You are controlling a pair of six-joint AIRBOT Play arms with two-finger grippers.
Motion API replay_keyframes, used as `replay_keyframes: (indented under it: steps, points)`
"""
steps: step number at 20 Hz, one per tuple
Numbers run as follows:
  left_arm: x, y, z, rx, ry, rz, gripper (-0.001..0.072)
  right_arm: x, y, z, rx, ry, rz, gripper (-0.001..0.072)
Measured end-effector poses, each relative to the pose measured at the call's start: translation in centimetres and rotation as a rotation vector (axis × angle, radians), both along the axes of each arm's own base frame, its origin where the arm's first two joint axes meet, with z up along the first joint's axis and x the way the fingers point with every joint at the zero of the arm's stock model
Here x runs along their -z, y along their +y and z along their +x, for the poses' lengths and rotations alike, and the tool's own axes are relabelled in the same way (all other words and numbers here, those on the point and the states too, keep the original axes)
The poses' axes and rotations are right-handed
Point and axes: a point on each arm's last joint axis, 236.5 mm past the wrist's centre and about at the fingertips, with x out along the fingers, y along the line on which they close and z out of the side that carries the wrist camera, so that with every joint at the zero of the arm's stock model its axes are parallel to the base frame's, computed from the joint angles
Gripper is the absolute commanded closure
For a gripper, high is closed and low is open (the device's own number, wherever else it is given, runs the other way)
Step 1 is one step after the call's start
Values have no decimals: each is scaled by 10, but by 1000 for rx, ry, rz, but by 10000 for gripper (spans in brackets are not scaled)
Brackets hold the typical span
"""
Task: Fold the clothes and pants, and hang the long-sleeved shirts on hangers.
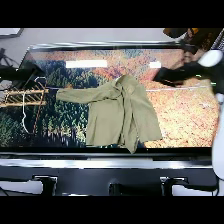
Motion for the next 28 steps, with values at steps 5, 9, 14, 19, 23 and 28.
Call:
replay_keyframes:
  steps: [5,9,14,19,23,28]
  points:
    - [35,11,-76,-36,115,-15,17,54,-36,-109,78,257,38,154]
    - [85,-21,-138,-5,204,-85,18,109,12,-187,116,384,200,155]
    - [133,-56,-187,71,266,-127,18,167,69,-238,145,459,309,155]
    - [150,-71,-206,121,292,-137,18,196,117,-257,122,509,337,274]
    - [150,-93,-209,216,264,-144,18,210,134,-261,137,534,339,681]
    - [162,-140,-224,384,273,-153,18,204,137,-263,152,524,336,681]
